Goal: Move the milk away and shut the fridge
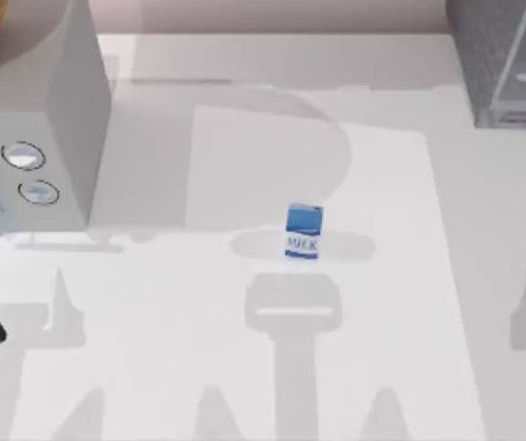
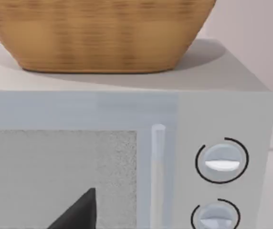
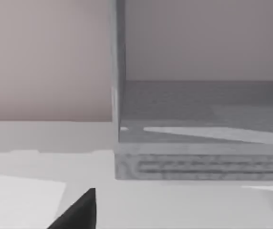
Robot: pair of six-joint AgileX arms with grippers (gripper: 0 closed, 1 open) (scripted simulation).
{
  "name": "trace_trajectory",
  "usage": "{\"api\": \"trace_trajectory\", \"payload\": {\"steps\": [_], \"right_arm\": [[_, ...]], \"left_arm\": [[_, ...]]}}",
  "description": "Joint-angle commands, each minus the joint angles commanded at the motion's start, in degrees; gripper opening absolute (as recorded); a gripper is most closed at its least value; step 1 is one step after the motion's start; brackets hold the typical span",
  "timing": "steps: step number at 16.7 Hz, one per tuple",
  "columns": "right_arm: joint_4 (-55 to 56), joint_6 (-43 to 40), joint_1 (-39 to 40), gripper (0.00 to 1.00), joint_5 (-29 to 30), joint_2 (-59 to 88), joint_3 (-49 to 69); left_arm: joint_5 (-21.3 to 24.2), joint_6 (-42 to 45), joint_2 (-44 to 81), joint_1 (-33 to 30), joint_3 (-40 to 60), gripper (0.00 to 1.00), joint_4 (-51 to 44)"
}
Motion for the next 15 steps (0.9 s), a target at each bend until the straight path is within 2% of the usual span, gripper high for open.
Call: {"api": "trace_trajectory", "payload": {"steps": [3, 6, 9, 15], "right_arm": [[0.7, 0.0, 0.7, 1.0, 0.8, 0.6, 0.1], [5.1, 0.2, 5.7, 1.0, 6.1, 4.9, 0.4], [12.3, 0.3, 14.7, 1.0, 14.9, 12.6, 0.6], [29.5, 0.5, 37.0, 1.0, 36.8, 30.9, 1.1]], "left_arm": [[0.0, 0.0, 0.0, 0.0, 0.0, 1.0, 0.0], [0.0, 0.0, 0.0, 0.0, 0.0, 1.0, 0.0], [0.0, 0.0, 0.0, 0.0, 0.0, 1.0, 0.0], [0.0, 0.0, 0.0, 0.0, 0.0, 1.0, 0.0]]}}
